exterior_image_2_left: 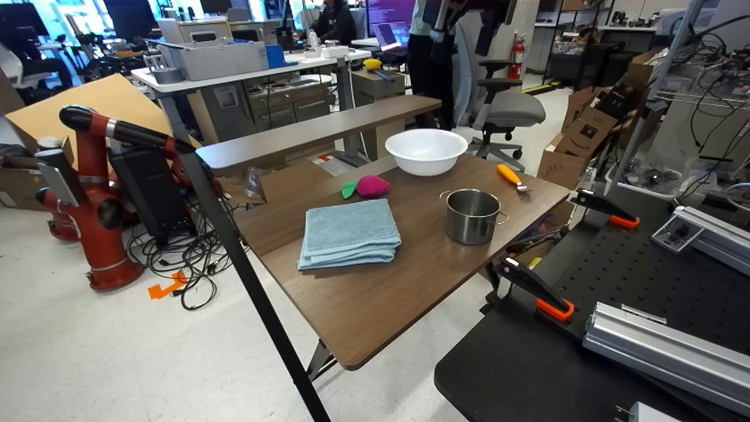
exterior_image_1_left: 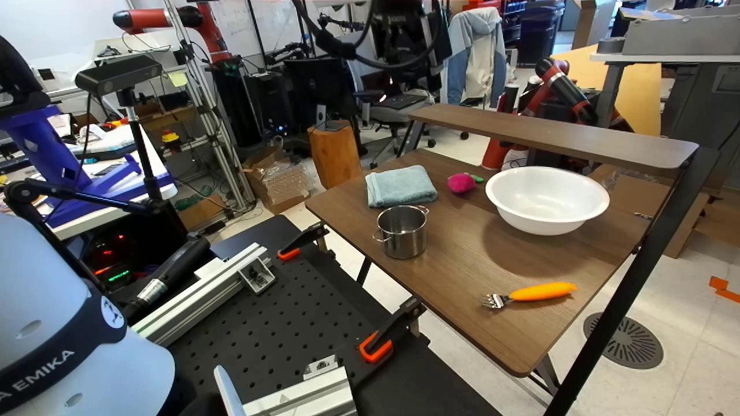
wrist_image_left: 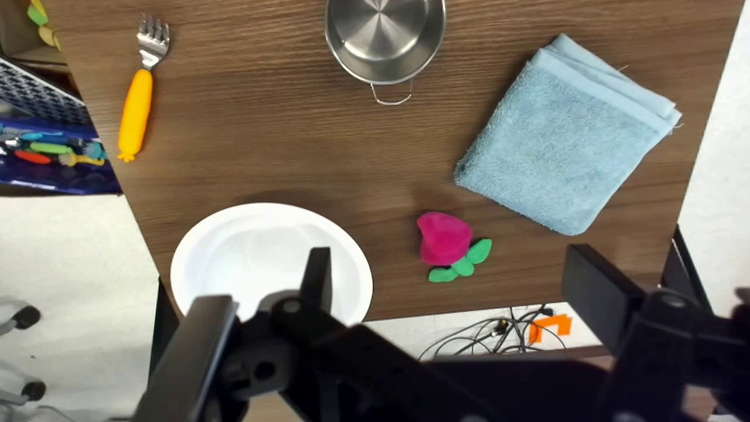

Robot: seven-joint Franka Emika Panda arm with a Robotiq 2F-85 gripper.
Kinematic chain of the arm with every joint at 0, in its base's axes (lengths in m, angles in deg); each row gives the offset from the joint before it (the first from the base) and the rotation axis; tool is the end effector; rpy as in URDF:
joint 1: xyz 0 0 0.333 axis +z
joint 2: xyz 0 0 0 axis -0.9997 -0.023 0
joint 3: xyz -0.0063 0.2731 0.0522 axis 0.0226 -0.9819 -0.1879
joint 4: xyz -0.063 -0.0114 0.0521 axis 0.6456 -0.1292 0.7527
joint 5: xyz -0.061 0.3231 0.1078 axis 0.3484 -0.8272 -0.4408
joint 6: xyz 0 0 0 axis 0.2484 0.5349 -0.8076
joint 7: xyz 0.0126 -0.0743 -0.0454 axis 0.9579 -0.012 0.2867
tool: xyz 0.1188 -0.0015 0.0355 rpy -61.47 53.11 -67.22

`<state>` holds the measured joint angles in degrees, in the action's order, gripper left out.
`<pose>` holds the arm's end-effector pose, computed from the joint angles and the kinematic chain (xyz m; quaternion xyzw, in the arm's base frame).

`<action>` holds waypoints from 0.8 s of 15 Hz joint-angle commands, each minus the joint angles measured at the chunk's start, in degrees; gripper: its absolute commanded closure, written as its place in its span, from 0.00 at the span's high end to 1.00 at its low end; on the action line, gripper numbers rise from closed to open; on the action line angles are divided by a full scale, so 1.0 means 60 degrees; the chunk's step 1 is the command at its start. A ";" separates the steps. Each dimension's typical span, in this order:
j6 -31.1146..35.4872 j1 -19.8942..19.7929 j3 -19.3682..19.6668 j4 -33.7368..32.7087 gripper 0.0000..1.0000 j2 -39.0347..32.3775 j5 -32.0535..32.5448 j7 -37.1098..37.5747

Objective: Put the tulip plush toy inside the white bowl

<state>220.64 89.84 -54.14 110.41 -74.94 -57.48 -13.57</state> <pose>0.4768 0.0438 0.3510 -0.9942 0.0360 -0.1012 0.0029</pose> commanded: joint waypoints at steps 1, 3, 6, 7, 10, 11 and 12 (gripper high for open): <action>0.0142 0.0102 0.0087 -0.1395 1.00 -0.1854 -0.0857 0.0262; 0.0181 0.0117 0.0094 -0.2172 1.00 -0.2866 -0.1184 0.0465; 0.0094 0.0190 0.0198 -0.3383 1.00 -0.4293 -0.1360 0.0955; 0.0107 0.0251 0.0295 -0.3759 1.00 -0.4752 -0.1282 0.1230; 0.0118 0.0482 0.0606 -0.4873 1.00 -0.6017 -0.1151 0.1920; 0.0135 0.0590 0.0712 -0.5192 1.00 -0.6391 -0.1112 0.2133; 0.0085 0.0703 0.0813 -0.5529 1.00 -0.6750 -0.1084 0.2342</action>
<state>221.52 91.30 -51.77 83.28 -110.01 -63.89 -3.40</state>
